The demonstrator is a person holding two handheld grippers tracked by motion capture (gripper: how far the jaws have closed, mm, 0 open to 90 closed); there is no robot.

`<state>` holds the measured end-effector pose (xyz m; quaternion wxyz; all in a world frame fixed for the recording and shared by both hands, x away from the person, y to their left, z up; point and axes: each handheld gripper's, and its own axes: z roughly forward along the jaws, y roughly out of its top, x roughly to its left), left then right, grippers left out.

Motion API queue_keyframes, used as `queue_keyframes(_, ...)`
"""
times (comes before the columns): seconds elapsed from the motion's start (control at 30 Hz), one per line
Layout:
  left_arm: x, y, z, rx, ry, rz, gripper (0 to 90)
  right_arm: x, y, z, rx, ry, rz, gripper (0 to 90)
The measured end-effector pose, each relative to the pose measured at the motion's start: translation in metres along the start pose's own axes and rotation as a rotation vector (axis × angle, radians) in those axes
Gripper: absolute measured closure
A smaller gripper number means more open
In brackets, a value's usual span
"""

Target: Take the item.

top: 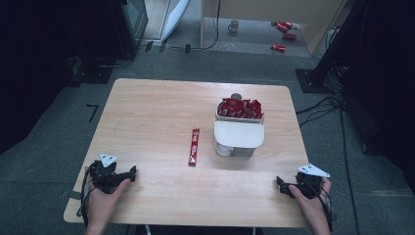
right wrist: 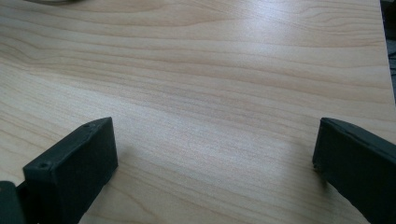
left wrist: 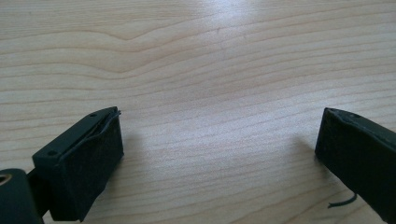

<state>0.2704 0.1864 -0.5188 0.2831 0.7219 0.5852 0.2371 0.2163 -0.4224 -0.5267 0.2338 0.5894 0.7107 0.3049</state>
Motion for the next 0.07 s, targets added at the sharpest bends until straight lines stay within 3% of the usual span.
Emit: queue_keyframes(0.07, 0.0, 0.0, 0.0, 0.0, 0.0, 0.0, 1.1, -0.0001, 0.0, 0.0, 0.0, 0.0, -0.001, 0.0)
